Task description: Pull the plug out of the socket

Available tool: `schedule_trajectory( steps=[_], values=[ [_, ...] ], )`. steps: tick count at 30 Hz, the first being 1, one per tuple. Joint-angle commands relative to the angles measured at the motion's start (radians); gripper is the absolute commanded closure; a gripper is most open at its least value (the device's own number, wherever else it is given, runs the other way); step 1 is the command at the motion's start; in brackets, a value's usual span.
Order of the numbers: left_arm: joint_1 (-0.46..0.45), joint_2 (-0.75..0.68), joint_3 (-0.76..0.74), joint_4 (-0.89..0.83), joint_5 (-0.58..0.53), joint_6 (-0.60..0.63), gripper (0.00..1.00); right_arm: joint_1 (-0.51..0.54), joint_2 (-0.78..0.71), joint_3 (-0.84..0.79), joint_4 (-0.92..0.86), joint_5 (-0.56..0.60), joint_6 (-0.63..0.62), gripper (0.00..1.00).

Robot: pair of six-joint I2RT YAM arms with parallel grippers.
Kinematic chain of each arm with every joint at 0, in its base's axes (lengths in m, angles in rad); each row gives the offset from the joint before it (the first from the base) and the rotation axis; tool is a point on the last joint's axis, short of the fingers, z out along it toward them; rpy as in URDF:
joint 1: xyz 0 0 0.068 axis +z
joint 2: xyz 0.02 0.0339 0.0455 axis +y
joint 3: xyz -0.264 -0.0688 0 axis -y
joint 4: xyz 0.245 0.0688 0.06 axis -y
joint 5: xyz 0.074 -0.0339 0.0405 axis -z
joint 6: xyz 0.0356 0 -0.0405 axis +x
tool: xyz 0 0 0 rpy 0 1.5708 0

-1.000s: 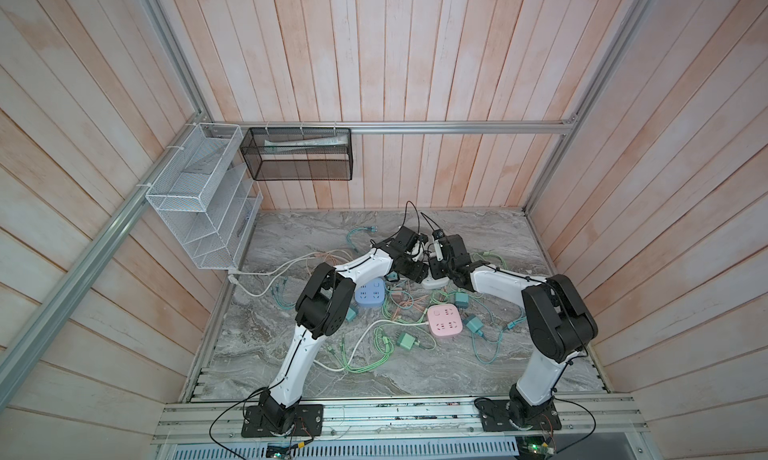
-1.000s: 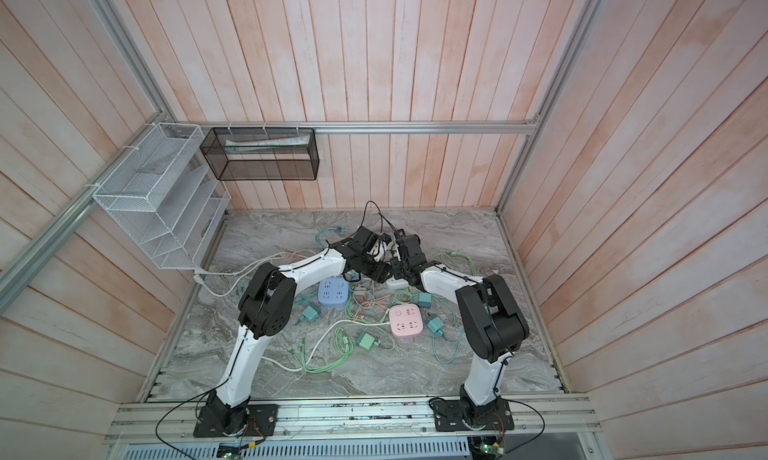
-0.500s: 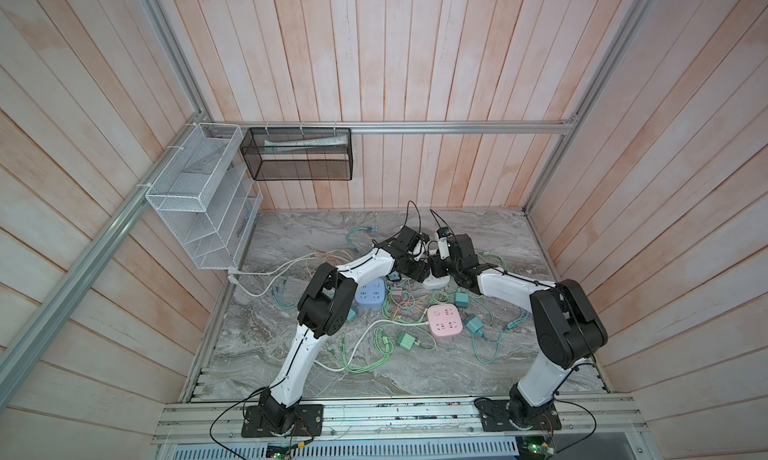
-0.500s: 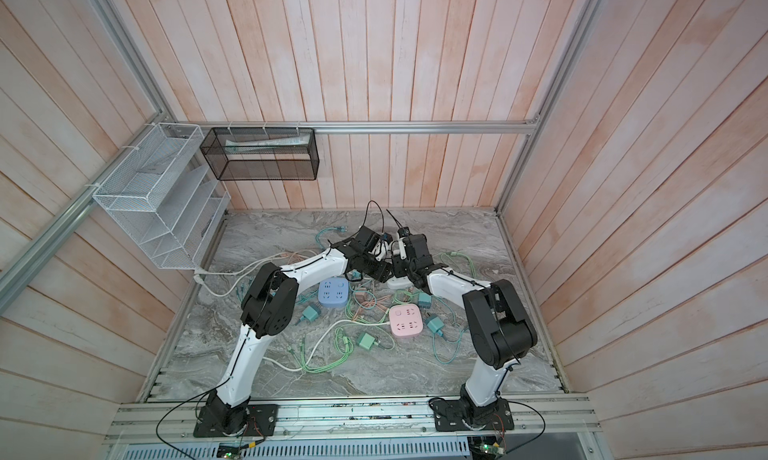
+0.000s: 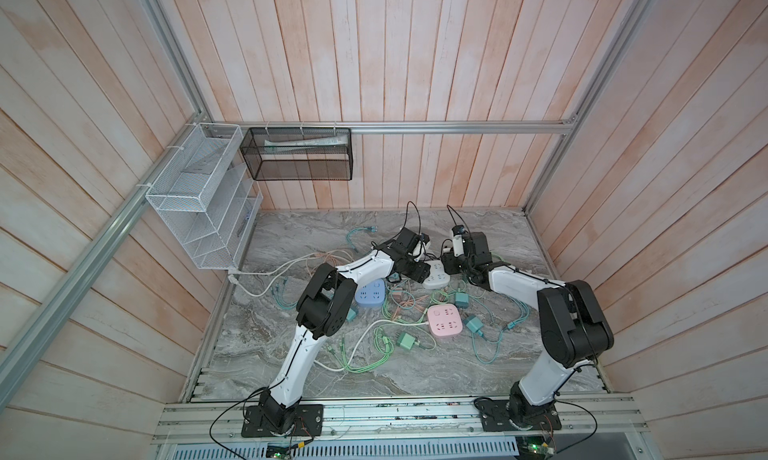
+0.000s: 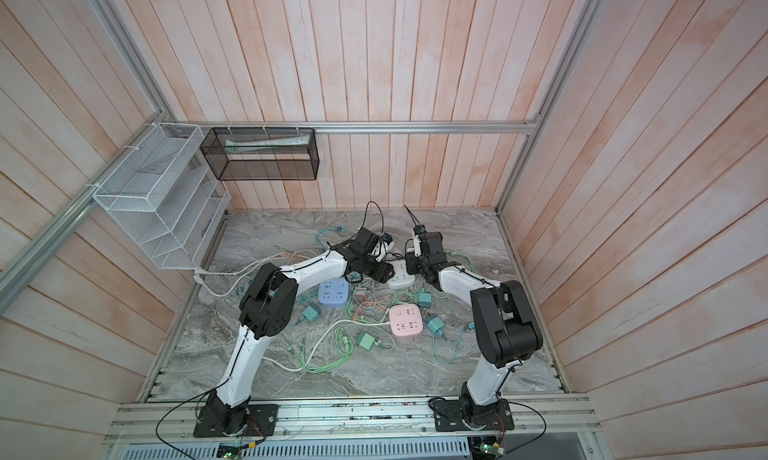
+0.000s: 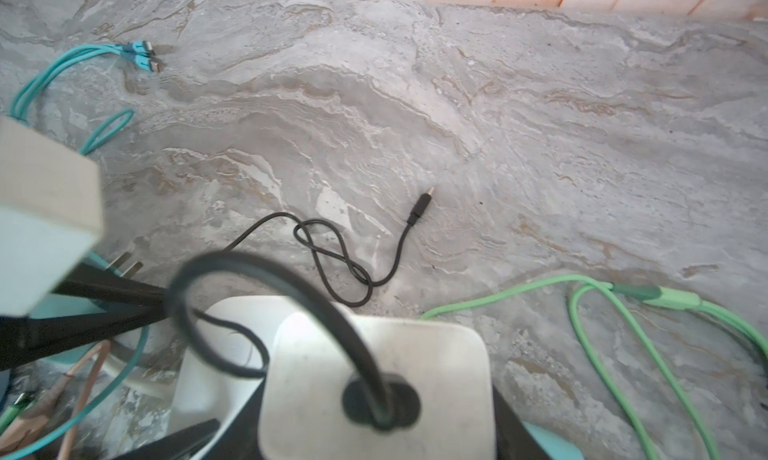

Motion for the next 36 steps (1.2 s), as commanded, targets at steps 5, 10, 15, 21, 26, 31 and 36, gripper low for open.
schedule_trajectory(
  steps=[5, 10, 15, 21, 26, 31, 36],
  values=[
    [-0.021, 0.038, -0.055, -0.118, -0.046, 0.036, 0.26, -0.068, 0.063, 0.096, -0.11, -0.139, 0.021, 0.75],
    [-0.021, 0.036, -0.063, -0.113, -0.048, 0.037, 0.26, -0.113, 0.099, 0.13, -0.144, -0.175, 0.041, 0.75],
    [-0.021, 0.036, -0.056, -0.109, -0.043, 0.043, 0.26, -0.128, 0.152, 0.197, -0.223, -0.203, 0.031, 0.75],
    [-0.023, 0.024, -0.064, -0.106, -0.05, 0.053, 0.25, -0.131, 0.179, 0.222, -0.239, -0.218, 0.038, 0.68],
    [-0.023, 0.016, -0.07, -0.096, -0.047, 0.058, 0.25, -0.138, 0.199, 0.249, -0.261, -0.236, 0.04, 0.63],
    [-0.025, 0.006, -0.075, -0.085, -0.048, 0.056, 0.23, -0.138, 0.179, 0.234, -0.248, -0.224, 0.039, 0.51],
    [-0.024, 0.004, -0.074, -0.084, -0.047, 0.055, 0.19, -0.139, 0.136, 0.201, -0.219, -0.192, 0.04, 0.36]
  ],
)
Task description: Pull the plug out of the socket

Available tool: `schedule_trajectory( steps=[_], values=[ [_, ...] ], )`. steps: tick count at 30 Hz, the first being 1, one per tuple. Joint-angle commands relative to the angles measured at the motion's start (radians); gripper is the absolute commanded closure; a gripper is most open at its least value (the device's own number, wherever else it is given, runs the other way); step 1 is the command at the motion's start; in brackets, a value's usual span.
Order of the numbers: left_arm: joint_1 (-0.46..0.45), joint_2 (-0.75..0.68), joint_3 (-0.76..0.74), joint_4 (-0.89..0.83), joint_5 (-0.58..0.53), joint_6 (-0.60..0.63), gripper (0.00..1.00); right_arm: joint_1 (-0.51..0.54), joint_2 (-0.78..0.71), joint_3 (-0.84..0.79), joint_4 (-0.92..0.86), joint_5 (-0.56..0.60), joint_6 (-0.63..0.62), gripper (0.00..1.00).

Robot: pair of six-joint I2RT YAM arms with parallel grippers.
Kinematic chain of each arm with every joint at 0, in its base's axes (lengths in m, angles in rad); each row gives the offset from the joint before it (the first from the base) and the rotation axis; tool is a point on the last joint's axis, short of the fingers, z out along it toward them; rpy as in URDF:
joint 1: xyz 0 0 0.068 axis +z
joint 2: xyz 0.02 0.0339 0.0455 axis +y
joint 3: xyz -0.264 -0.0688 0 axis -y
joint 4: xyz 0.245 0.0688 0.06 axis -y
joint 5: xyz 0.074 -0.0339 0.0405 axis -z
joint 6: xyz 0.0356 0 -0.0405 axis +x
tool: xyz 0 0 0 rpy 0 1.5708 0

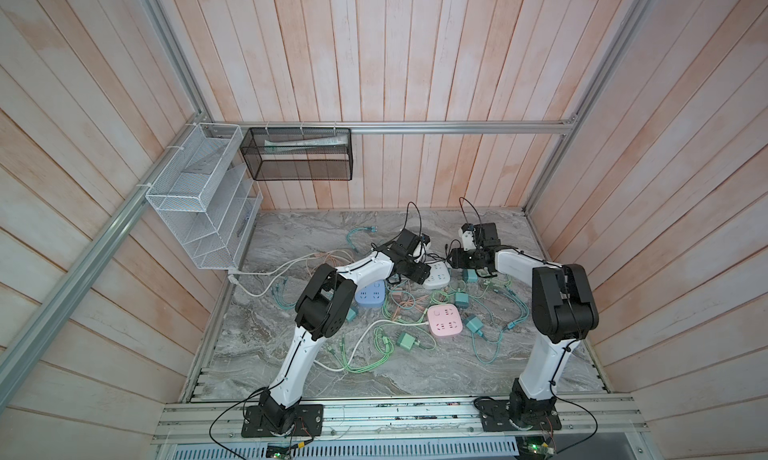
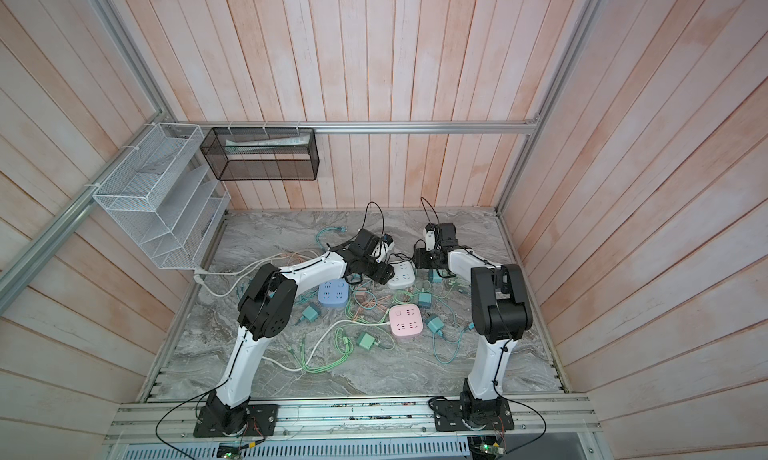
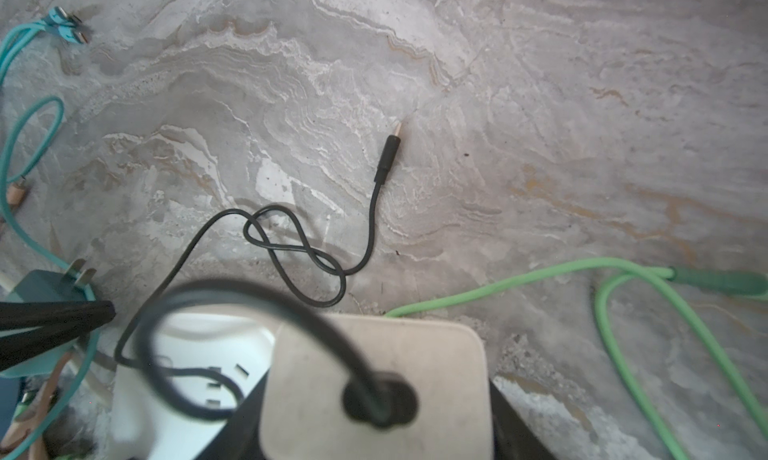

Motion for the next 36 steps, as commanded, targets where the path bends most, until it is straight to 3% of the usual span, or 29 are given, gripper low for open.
schedule_trajectory(
  steps=[1, 5, 12, 17, 21, 27, 30, 36],
  values=[
    [-0.017, 0.022, -0.044, -0.112, -0.019, 0.029, 0.18, -0.004, -0.058, -0.026, 0.03, 0.026, 0.005, 0.32],
    [-0.017, 0.018, -0.047, -0.111, -0.027, 0.03, 0.15, -0.007, -0.102, -0.054, 0.048, 0.043, 0.013, 0.25],
    [-0.018, 0.003, -0.048, -0.106, -0.023, 0.028, 0.14, -0.009, -0.168, -0.079, 0.048, 0.081, 0.018, 0.23],
    [-0.019, -0.037, -0.081, -0.072, -0.043, 0.025, 0.12, -0.008, -0.277, -0.181, 0.103, 0.18, -0.001, 0.23],
    [-0.019, -0.092, -0.128, -0.019, -0.05, 0.01, 0.0, -0.009, -0.455, -0.371, 0.272, 0.28, -0.04, 0.23],
    [-0.023, -0.163, -0.158, 0.034, -0.069, 0.008, 0.0, -0.035, -0.729, -0.68, 0.618, 0.427, -0.122, 0.19],
    [-0.026, -0.199, -0.171, 0.054, -0.103, 0.012, 0.0, -0.076, -0.793, -0.801, 0.783, 0.48, -0.141, 0.17],
    [-0.026, -0.299, -0.27, 0.177, -0.165, 0.01, 0.0, -0.143, -0.773, -0.956, 1.042, 0.391, -0.125, 0.16]
  ],
)
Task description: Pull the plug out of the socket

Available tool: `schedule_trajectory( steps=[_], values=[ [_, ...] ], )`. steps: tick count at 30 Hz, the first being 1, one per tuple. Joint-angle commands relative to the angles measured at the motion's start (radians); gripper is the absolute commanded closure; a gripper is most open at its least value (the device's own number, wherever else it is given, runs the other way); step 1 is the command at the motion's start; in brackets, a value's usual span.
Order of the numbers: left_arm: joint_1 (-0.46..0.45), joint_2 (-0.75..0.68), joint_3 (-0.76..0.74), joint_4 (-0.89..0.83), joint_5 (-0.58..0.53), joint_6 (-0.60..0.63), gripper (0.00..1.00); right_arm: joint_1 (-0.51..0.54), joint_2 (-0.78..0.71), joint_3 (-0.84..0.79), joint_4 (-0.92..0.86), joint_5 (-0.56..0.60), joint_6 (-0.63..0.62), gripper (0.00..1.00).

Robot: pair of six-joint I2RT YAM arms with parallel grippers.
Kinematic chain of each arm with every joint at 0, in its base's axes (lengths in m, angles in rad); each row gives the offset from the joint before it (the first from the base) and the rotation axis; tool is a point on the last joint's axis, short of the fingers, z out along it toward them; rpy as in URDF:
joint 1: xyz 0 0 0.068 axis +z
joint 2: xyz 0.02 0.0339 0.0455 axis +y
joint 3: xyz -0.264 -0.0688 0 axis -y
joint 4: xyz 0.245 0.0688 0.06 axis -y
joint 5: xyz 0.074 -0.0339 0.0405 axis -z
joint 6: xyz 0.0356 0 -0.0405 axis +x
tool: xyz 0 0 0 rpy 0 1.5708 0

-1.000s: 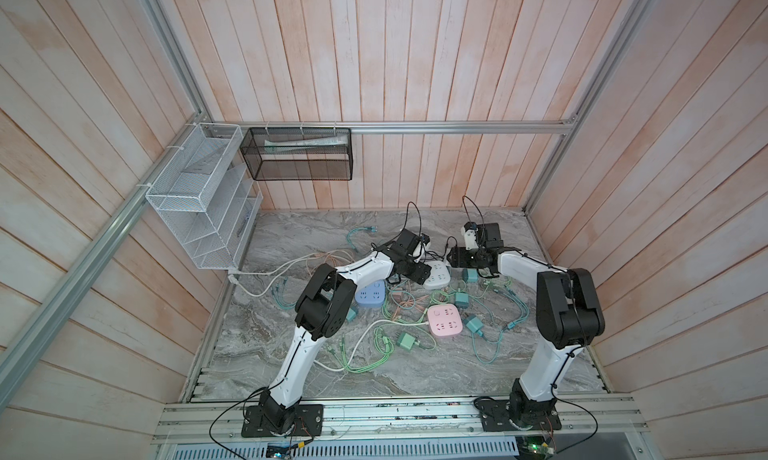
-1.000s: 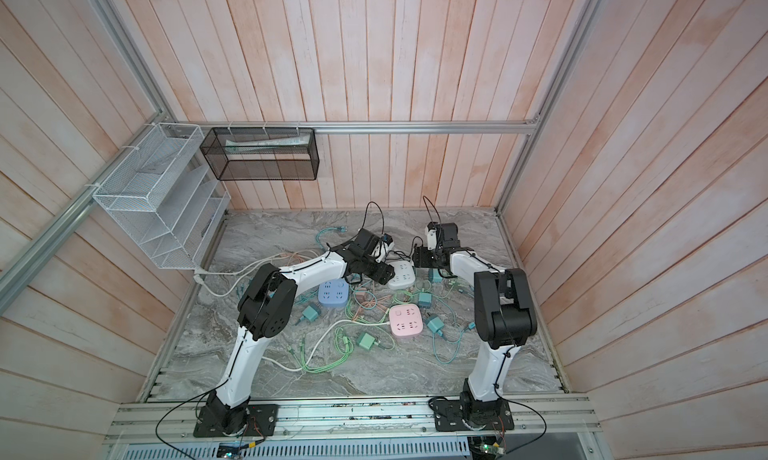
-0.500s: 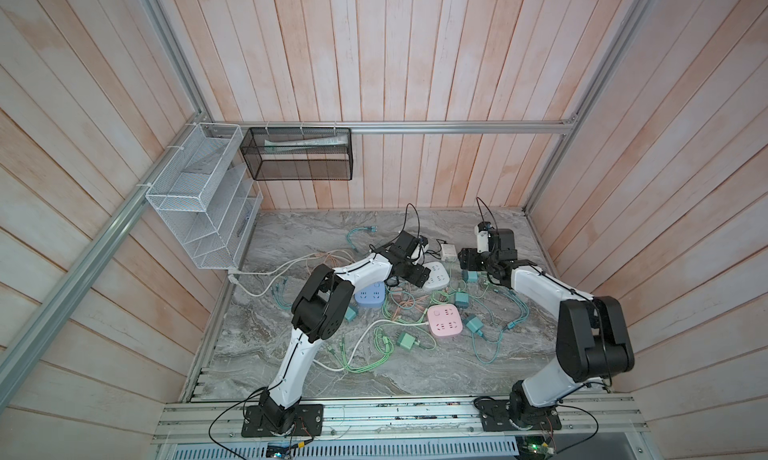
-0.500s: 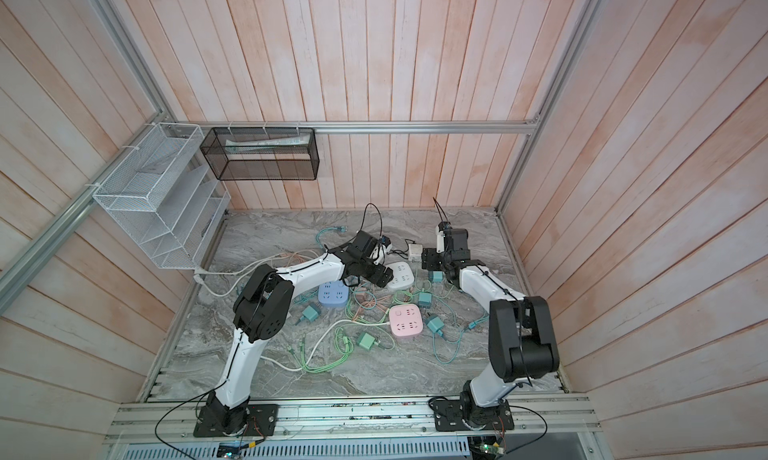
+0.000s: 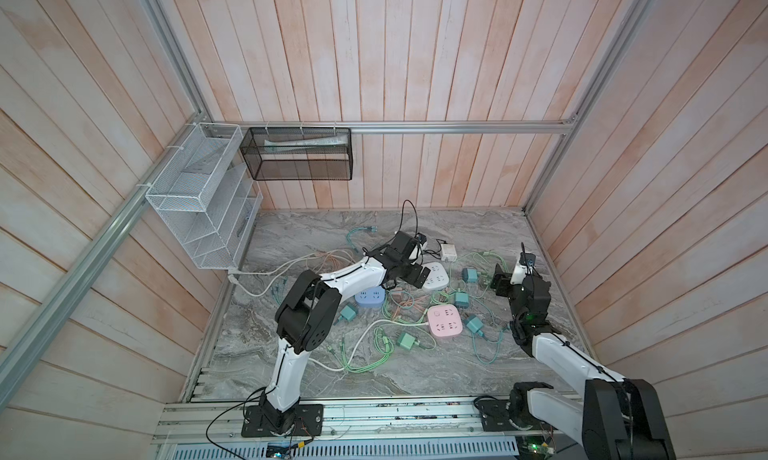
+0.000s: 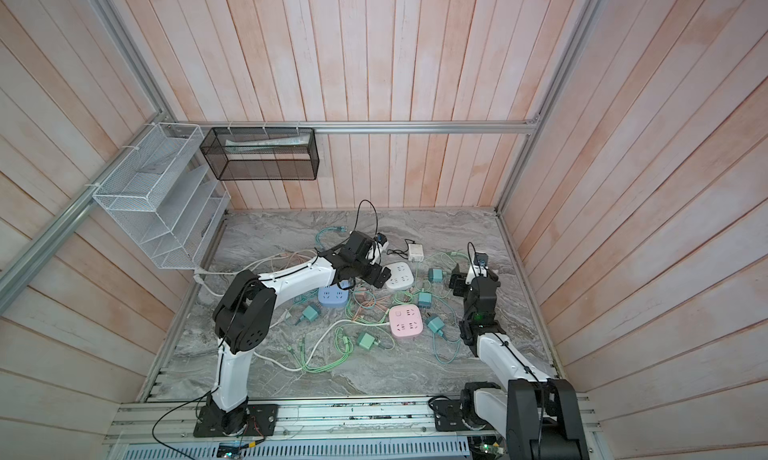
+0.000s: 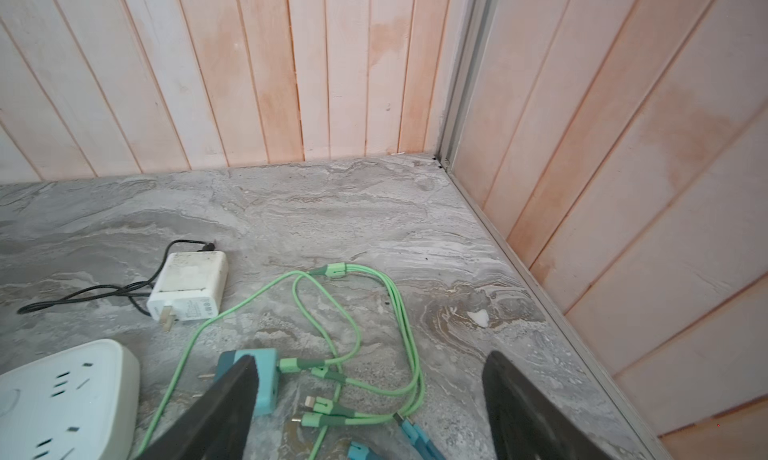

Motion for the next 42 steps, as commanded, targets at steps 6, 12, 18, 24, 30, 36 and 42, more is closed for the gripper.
schedule_trajectory(
  steps=[6, 12, 18, 24, 30, 36, 42],
  values=[
    [-0.003, -0.13, -0.123, 0.159, -0.103, -0.003, 0.0, -0.017, 0.198, -0.131, 0.485, -0.09, -0.04, 0.16],
    [-0.003, -0.272, -0.276, 0.284, -0.201, -0.003, 0.0, -0.019, 0.353, -0.144, 0.637, -0.128, -0.041, 0.16],
    [0.005, -0.501, -0.49, 0.417, -0.445, 0.099, 0.0, -0.031, 0.424, -0.102, 0.646, -0.135, -0.029, 0.15],
    [0.175, -0.794, -0.794, 0.508, -0.594, 0.037, 0.0, -0.062, 0.408, -0.068, 0.549, -0.17, -0.004, 0.14],
    [0.435, -0.953, -1.136, 0.836, -0.485, -0.003, 0.0, -0.062, 0.406, -0.068, 0.544, -0.173, -0.004, 0.05],
    [0.558, -0.811, -1.228, 1.098, -0.373, 0.027, 0.0, -0.062, 0.406, -0.068, 0.544, -0.171, -0.003, 0.02],
    [0.647, -0.664, -1.242, 1.261, -0.268, 0.014, 0.0, -0.062, 0.406, -0.068, 0.542, -0.17, -0.003, 0.02]
  ],
)
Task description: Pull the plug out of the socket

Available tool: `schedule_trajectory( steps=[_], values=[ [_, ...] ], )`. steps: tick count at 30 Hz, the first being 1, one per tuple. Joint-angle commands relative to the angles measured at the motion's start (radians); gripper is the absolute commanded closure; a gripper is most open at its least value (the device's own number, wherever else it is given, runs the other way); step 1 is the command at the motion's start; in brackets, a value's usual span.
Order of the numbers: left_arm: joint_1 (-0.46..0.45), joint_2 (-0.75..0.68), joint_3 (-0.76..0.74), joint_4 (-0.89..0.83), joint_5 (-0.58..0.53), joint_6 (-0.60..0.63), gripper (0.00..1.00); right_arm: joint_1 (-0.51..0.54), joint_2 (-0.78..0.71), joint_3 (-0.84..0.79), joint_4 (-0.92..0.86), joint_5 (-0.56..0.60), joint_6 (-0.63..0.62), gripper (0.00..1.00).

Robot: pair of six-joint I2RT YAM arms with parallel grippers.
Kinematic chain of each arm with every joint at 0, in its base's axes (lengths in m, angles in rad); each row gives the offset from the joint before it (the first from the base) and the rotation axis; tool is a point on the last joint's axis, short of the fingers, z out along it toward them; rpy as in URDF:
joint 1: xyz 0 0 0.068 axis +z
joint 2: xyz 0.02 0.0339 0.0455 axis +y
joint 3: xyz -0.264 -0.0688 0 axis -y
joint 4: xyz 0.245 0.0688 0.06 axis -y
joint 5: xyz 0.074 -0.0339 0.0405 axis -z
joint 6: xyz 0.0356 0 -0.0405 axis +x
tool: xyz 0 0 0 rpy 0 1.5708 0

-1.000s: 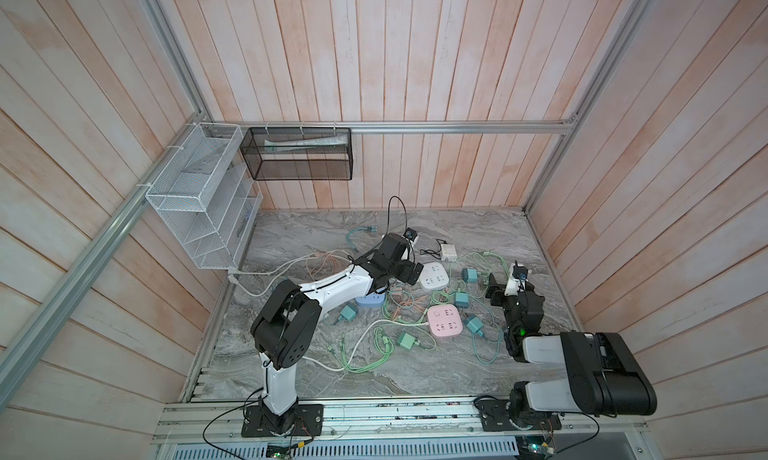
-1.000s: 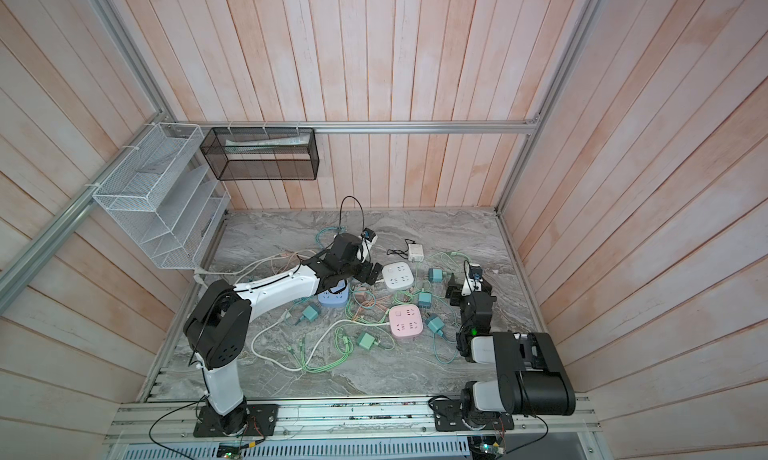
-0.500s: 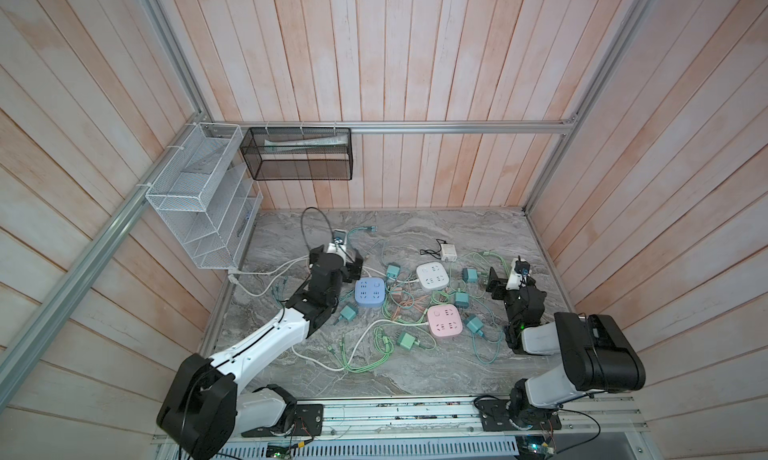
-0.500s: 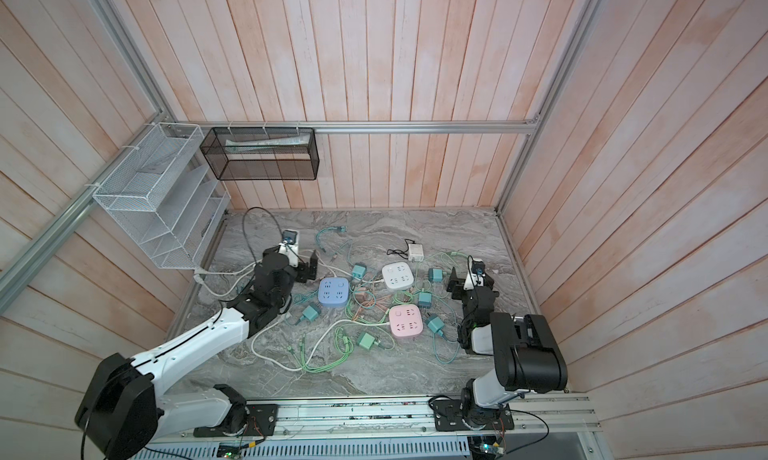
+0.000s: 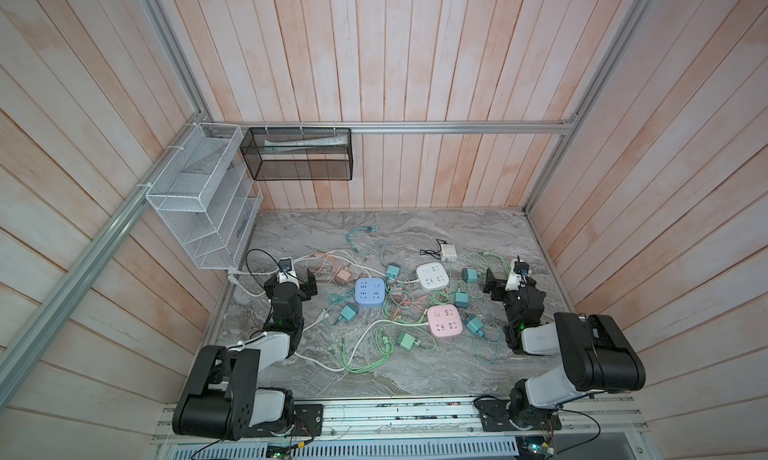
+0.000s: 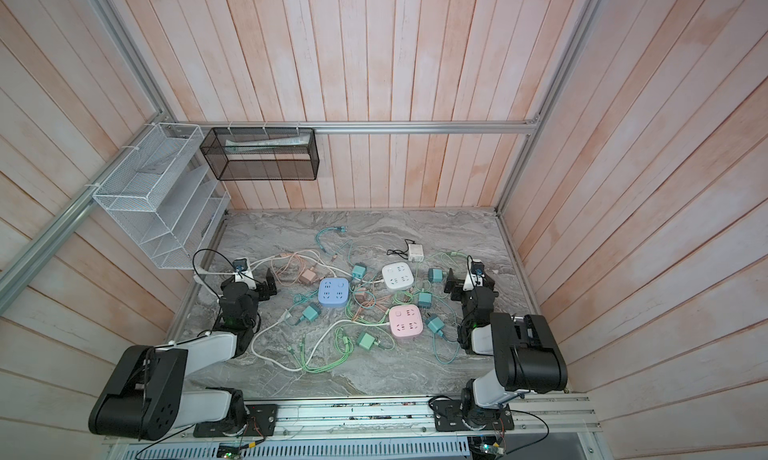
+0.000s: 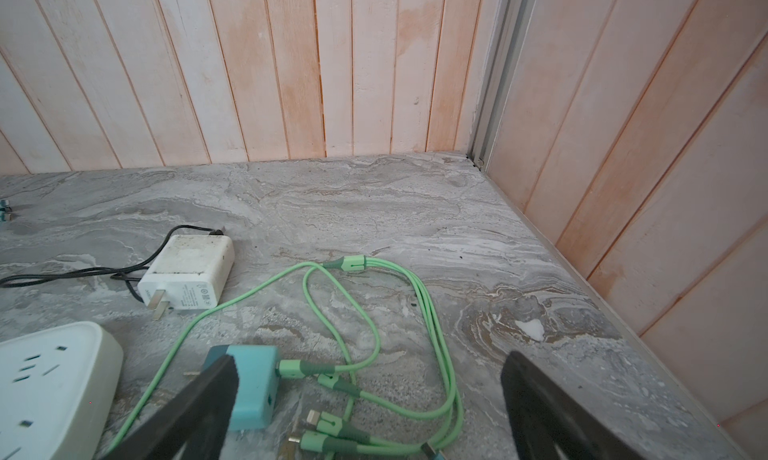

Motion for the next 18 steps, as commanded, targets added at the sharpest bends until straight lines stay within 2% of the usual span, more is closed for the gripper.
schedule_trajectory(
  steps=[1, 5, 8, 10, 12, 14, 18],
  values=[
    [0.031, 0.033, -0.02, 0.172, 0.089, 0.0, 0.0, -0.002, -0.011, 0.013, -0.008, -0.008, 0.005, 0.02],
    [0.066, 0.098, -0.031, 0.25, 0.145, -0.017, 0.0, -0.003, -0.011, 0.013, -0.008, -0.009, 0.005, 0.02],
    [0.07, 0.201, -0.066, 0.424, 0.178, -0.002, 0.0, -0.003, -0.011, 0.013, -0.007, -0.01, 0.004, 0.02],
    [0.074, 0.161, -0.042, 0.306, 0.206, -0.006, 0.0, -0.004, -0.012, 0.013, -0.008, -0.01, 0.004, 0.02],
    [0.078, 0.188, -0.04, 0.352, 0.226, 0.002, 0.0, -0.003, -0.011, 0.013, -0.01, -0.01, 0.004, 0.02],
    [0.084, 0.17, -0.022, 0.283, 0.244, 0.001, 0.0, -0.003, -0.011, 0.013, -0.01, -0.01, 0.004, 0.02],
    [0.099, 0.174, -0.015, 0.279, 0.271, -0.01, 0.0, -0.003, -0.011, 0.015, -0.01, -0.01, 0.004, 0.02]
  ],
)
